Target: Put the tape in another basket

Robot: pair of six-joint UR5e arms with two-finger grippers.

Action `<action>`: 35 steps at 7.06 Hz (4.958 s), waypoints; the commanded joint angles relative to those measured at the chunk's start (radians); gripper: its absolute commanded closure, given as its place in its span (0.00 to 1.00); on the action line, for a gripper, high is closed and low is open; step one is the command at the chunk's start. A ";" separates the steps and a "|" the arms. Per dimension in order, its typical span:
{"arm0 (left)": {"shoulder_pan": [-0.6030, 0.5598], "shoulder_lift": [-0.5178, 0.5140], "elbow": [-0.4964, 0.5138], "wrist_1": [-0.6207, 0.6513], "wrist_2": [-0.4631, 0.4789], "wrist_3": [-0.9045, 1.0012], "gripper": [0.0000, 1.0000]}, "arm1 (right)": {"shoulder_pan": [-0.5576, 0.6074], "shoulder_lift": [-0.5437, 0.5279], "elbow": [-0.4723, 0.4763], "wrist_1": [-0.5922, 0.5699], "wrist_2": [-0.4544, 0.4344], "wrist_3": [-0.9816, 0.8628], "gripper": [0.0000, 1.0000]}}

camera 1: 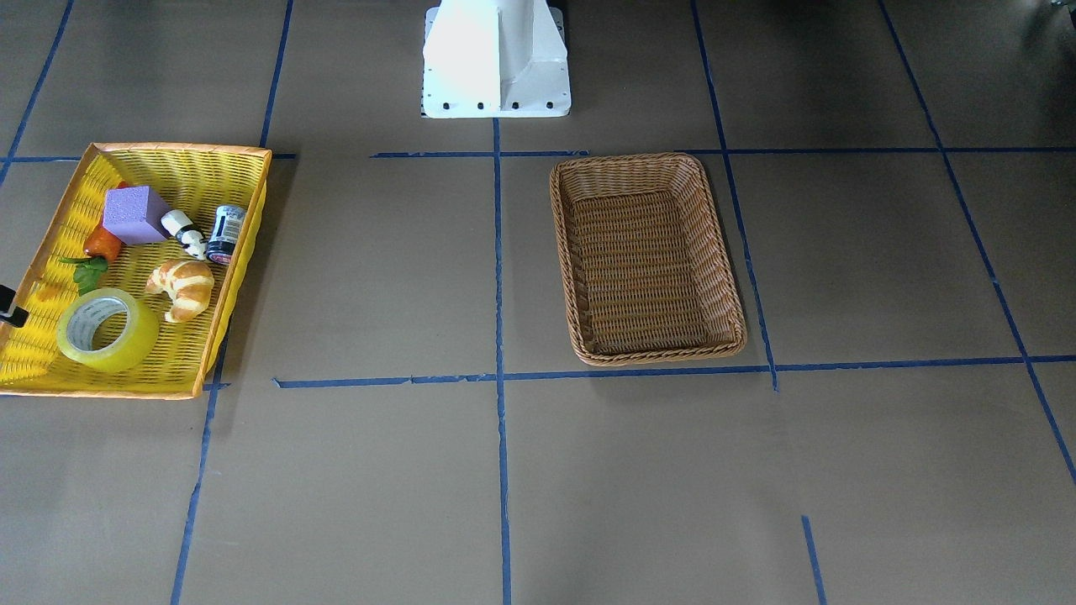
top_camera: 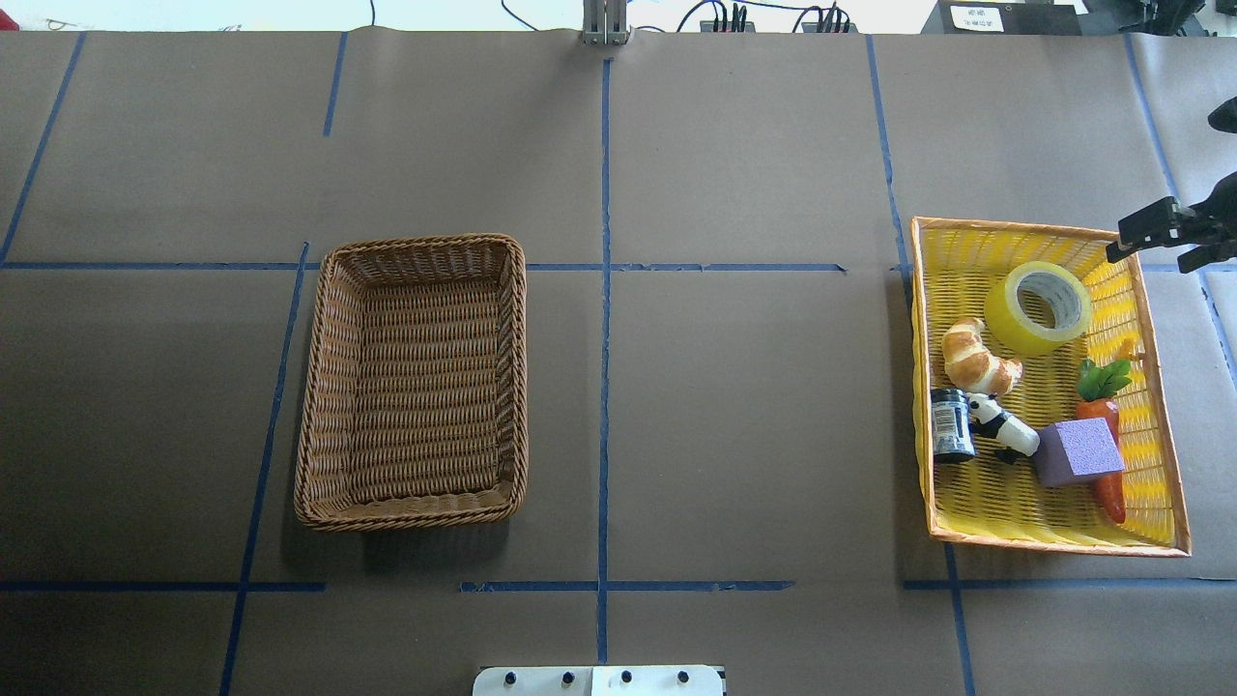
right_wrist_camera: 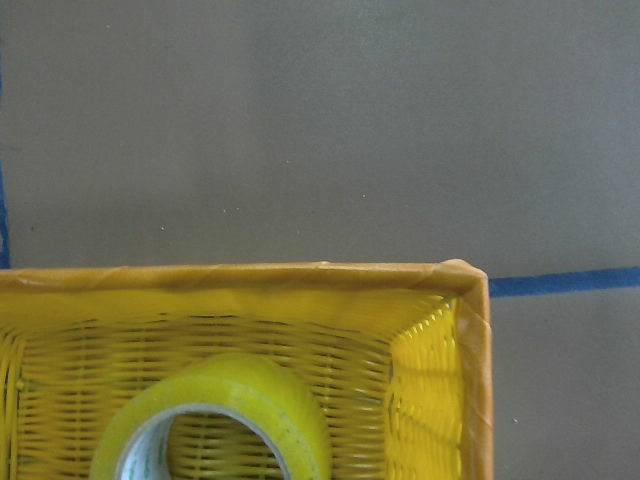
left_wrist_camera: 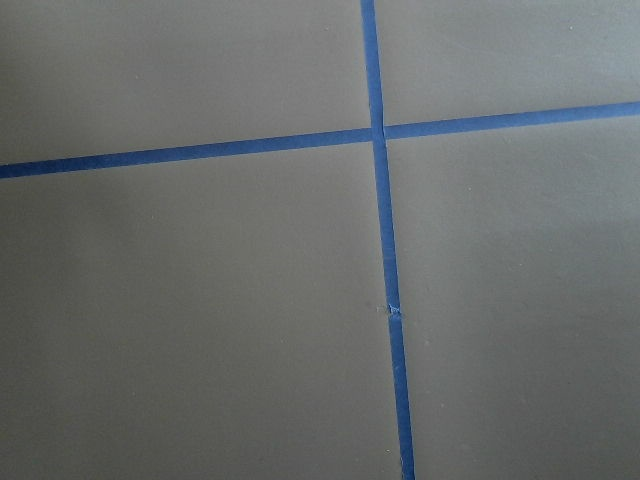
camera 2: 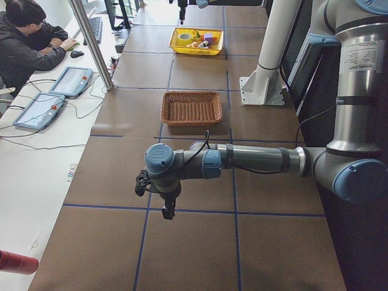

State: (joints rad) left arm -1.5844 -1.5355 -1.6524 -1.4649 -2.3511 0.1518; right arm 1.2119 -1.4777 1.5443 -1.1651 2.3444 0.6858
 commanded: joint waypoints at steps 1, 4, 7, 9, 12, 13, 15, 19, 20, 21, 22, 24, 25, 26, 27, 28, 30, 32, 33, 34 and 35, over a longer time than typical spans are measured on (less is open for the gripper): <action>0.000 0.002 -0.006 0.000 -0.001 0.000 0.00 | -0.058 0.013 -0.020 0.027 -0.054 0.047 0.00; 0.000 0.005 -0.006 0.000 -0.001 0.002 0.00 | -0.107 0.011 -0.033 0.027 -0.057 0.047 0.00; 0.000 0.003 -0.004 0.000 -0.001 0.002 0.00 | -0.141 0.013 -0.059 0.027 -0.057 0.047 0.01; 0.000 0.003 -0.004 0.000 -0.001 0.003 0.00 | -0.143 0.014 -0.067 0.027 -0.057 0.049 0.10; 0.000 0.000 -0.004 0.000 0.001 0.003 0.00 | -0.143 0.013 -0.064 0.033 -0.057 0.046 1.00; 0.000 0.000 -0.004 0.000 0.000 0.002 0.00 | -0.141 0.013 -0.058 0.033 -0.056 0.049 1.00; 0.000 -0.003 -0.004 0.000 -0.002 0.002 0.00 | -0.070 0.008 0.012 0.032 -0.034 0.046 1.00; 0.001 -0.029 -0.015 -0.005 -0.001 -0.005 0.00 | 0.052 0.055 0.137 0.028 0.110 0.204 1.00; 0.007 -0.050 -0.013 -0.059 -0.001 -0.009 0.00 | 0.010 0.123 0.157 0.032 0.108 0.371 1.00; 0.044 -0.067 -0.015 -0.171 -0.001 -0.138 0.00 | -0.050 0.158 0.199 0.033 0.102 0.486 1.00; 0.129 -0.071 -0.023 -0.318 0.001 -0.360 0.00 | -0.083 0.210 0.227 0.041 0.098 0.608 1.00; 0.269 -0.071 -0.035 -0.608 -0.004 -0.759 0.00 | -0.182 0.243 0.243 0.221 -0.014 0.879 1.00; 0.315 -0.071 -0.055 -0.756 -0.023 -0.993 0.00 | -0.252 0.243 0.244 0.354 -0.108 1.020 1.00; 0.342 -0.084 -0.058 -0.905 -0.084 -1.219 0.00 | -0.312 0.241 0.244 0.472 -0.197 1.144 1.00; 0.375 -0.097 -0.061 -1.051 -0.094 -1.423 0.00 | -0.359 0.240 0.246 0.586 -0.268 1.252 1.00; 0.435 -0.103 -0.063 -1.219 -0.093 -1.615 0.00 | -0.392 0.238 0.244 0.686 -0.311 1.328 1.00; 0.515 -0.156 -0.063 -1.525 -0.083 -2.053 0.00 | -0.440 0.240 0.246 0.856 -0.320 1.446 1.00; 0.567 -0.213 -0.107 -1.667 -0.079 -2.321 0.00 | -0.517 0.243 0.246 0.979 -0.339 1.476 1.00; 0.616 -0.248 -0.162 -1.670 -0.006 -2.429 0.00 | -0.556 0.243 0.244 1.043 -0.355 1.476 1.00; 0.726 -0.255 -0.244 -1.687 0.160 -2.530 0.00 | -0.583 0.243 0.247 1.067 -0.355 1.476 1.00; 0.800 -0.258 -0.272 -1.728 0.308 -2.595 0.00 | -0.606 0.250 0.257 1.075 -0.353 1.480 1.00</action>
State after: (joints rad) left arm -0.8752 -1.7847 -1.8748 -3.1558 -2.2042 -2.3520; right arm 0.6358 -1.2327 1.7933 -0.1114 1.9920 2.1621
